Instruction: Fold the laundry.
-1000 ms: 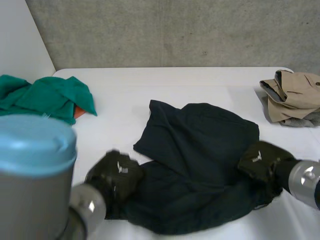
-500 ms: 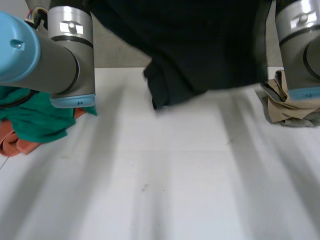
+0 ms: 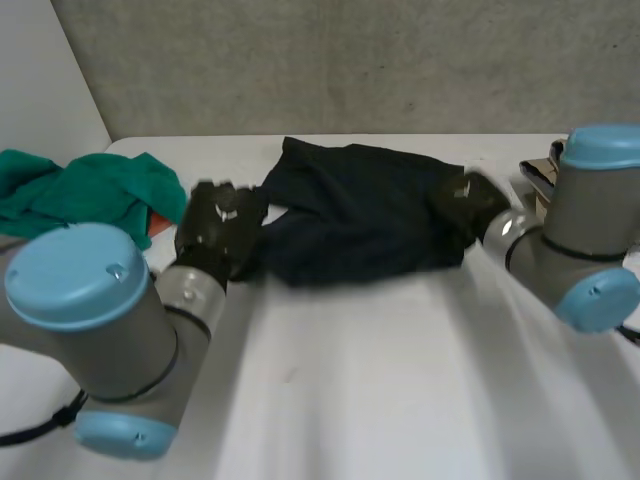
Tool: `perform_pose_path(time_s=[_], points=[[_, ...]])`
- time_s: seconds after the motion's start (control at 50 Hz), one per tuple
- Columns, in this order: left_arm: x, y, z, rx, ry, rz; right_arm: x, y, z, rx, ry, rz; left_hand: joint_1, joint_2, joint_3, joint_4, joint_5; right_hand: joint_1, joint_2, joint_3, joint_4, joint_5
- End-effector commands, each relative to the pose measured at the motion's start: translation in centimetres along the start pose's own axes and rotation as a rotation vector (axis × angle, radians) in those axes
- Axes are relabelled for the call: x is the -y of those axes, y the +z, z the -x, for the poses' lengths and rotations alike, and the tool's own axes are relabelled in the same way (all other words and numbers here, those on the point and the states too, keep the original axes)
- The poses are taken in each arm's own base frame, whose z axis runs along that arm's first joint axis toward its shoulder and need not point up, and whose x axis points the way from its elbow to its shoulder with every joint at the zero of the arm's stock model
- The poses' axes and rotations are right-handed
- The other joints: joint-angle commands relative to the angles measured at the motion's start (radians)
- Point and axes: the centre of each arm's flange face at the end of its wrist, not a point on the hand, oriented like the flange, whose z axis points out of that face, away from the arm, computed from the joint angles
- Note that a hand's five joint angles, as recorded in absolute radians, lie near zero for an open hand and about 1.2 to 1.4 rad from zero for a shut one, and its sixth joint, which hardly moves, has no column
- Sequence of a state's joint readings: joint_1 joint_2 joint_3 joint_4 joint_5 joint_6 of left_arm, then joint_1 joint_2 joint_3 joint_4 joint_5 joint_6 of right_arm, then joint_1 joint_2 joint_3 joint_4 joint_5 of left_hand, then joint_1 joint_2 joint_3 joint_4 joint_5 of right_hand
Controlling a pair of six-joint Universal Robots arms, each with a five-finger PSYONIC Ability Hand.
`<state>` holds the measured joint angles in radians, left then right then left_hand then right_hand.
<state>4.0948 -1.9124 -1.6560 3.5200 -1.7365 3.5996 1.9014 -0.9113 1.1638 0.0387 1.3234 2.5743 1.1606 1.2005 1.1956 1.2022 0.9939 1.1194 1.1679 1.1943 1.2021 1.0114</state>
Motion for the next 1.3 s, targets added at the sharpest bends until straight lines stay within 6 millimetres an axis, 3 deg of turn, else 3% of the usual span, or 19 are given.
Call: perform_pose_path(time_s=[0.02,0.12,0.36,0.54,0.64,0.76,1.06,1.18,1.3], points=[[-0.8,-0.6,-0.2,-0.014,-0.035,0.033,-3.2,-2.3,2.3,0.114,0.043,0.188,0.236,0.196,0.201,0.194,0.228,0.173,0.125,0.098,0.091,0.107],[-0.6,-0.4,0.4,0.003,-0.041,0.029,-3.0,-3.7,0.9,0.069,0.199,0.200,0.236,0.196,0.201,0.194,0.228,-0.188,-0.237,-0.263,-0.271,-0.255],[-0.1,0.9,1.9,0.049,-0.087,0.005,-2.4,-8.4,-0.6,0.034,0.275,0.176,0.236,0.196,0.201,0.194,0.228,-0.300,-0.349,-0.375,-0.383,-0.367],[0.9,1.6,2.3,0.063,-0.096,-0.029,-3.6,-10.6,1.4,0.088,0.304,0.213,0.236,0.196,0.201,0.194,0.228,-0.280,-0.328,-0.355,-0.363,-0.346],[1.1,1.9,2.4,0.065,-0.098,-0.038,-4.0,-9.7,1.6,0.071,0.291,0.173,0.236,0.196,0.201,0.194,0.228,-0.298,-0.346,-0.372,-0.380,-0.364],[1.3,2.1,2.4,0.067,-0.098,-0.044,-5.7,-6.4,1.6,0.013,0.257,0.107,0.236,0.196,0.201,0.194,0.228,-0.356,-0.405,-0.431,-0.439,-0.423],[1.1,2.4,2.4,0.067,-0.098,-0.044,-6.7,-1.2,4.4,0.028,0.203,0.076,0.236,0.196,0.201,0.194,0.228,-0.321,-0.370,-0.396,-0.404,-0.388],[0.9,2.6,2.6,0.075,-0.098,-0.035,-6.8,-0.1,4.4,-0.015,0.179,0.075,0.236,0.196,0.201,0.194,0.228,0.241,0.193,0.166,0.158,0.175],[0.9,2.1,2.5,0.070,-0.101,-0.020,-6.0,-0.5,3.3,-0.051,0.168,0.074,0.236,0.196,0.201,0.194,0.228,0.277,0.228,0.202,0.194,0.210]])
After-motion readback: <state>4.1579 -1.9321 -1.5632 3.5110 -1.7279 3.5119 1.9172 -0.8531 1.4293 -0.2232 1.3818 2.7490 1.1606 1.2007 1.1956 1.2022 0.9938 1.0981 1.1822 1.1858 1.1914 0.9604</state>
